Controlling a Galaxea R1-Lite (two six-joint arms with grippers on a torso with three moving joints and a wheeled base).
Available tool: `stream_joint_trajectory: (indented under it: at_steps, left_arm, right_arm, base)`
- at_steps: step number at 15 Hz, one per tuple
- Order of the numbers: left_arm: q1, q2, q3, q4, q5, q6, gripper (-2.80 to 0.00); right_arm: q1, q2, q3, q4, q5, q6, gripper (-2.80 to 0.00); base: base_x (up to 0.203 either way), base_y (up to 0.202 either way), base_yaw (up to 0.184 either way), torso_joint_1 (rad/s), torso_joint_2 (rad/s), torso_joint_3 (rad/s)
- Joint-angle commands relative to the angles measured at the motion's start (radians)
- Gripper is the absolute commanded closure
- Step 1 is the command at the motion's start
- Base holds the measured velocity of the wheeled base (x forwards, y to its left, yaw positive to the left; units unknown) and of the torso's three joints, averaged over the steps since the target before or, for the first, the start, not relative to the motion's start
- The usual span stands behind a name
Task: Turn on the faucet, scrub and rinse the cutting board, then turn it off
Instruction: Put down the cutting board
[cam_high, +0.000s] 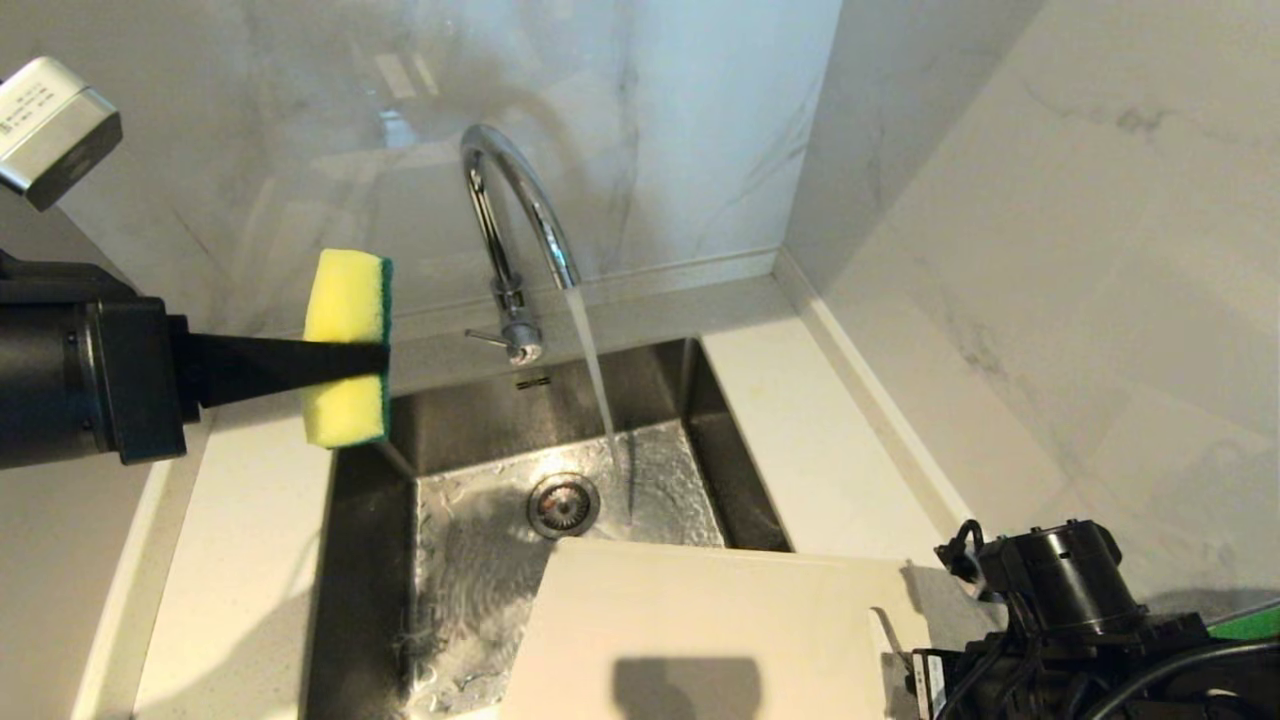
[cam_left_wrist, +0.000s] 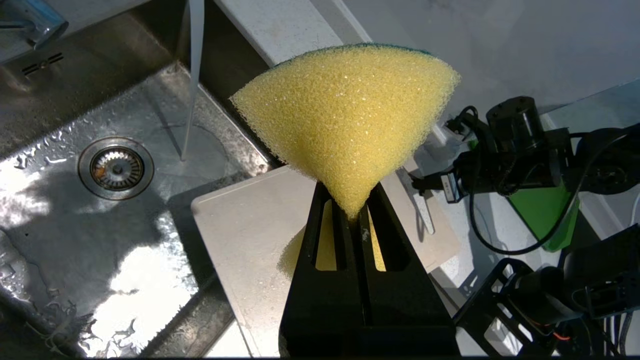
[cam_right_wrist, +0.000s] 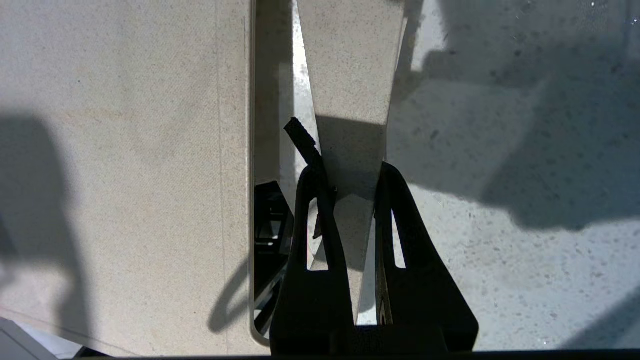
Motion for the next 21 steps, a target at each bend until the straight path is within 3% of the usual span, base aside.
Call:
stream_joint_trajectory:
  at_steps: [1, 12, 13, 21]
  left_arm:
    - [0.000, 0.004, -0.001, 0.000, -0.002, -0.001, 0.00]
    - [0.000, 0.001, 0.007, 0.000, -0.002, -0.001, 0.00]
    - [0.000, 0.000, 0.014, 0.000, -0.002, -0.001, 0.00]
    - [0.000, -0.018, 0.030, 0.002, 0.000, -0.001, 0.00]
  right_arm:
    - [0.001, 0.032, -0.003, -0.005, 0.001, 0.003, 0.00]
    - [0.000, 0.063, -0.003, -0.039, 0.021, 0.003, 0.00]
    - [-0.001, 0.072, -0.004, -0.050, 0.015, 0.003, -2.80]
    - [-0.001, 0.042, 0.000, -0.105, 0.008, 0.000, -2.80]
  base:
    - [0.000, 0.000, 0.000, 0.000, 0.00, 0.000]
    - [0.000, 0.000, 0.000, 0.000, 0.00, 0.000]
    - [0.000, 0.000, 0.000, 0.000, 0.00, 0.000]
    - [0.000, 0.000, 0.000, 0.000, 0.00, 0.000]
